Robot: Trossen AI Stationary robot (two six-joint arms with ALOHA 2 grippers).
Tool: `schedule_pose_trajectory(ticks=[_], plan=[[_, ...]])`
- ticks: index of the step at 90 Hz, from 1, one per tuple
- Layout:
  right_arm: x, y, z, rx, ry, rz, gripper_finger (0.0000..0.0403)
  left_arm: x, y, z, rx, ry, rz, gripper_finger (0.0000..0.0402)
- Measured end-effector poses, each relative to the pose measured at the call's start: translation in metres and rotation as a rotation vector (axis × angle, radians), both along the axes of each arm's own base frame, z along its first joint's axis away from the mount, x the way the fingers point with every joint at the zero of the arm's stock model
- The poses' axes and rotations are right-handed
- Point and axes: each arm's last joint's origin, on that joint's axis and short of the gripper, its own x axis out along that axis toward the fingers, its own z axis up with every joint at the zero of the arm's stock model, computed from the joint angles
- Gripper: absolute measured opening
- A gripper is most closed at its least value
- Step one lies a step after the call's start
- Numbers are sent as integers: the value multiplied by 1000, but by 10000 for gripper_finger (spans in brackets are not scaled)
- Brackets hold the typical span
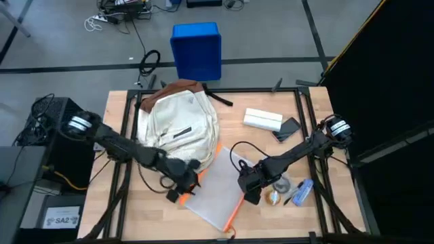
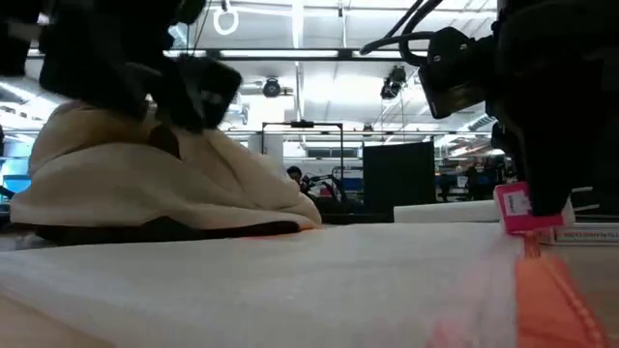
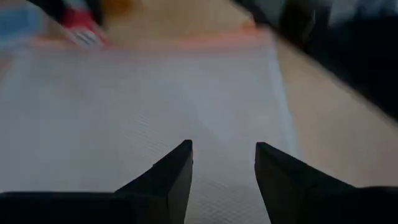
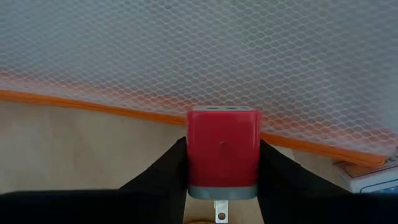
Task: Unpack backpack
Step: Put the red charger adaptor into the zip bag
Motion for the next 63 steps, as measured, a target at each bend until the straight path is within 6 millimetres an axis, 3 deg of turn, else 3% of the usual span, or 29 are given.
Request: schedule_pose_trajectory(ticks=[36,52,63], plan=[[-1,4,1,-36,-32,7,114,66,-22,-35,241,203,30,260],[-1,6,1,-37,-37,21,114,78,-20,-47,266,246,60,297],[-2,7,1,-46,-41,35,114,81,-14,-55,224,292,98,285]])
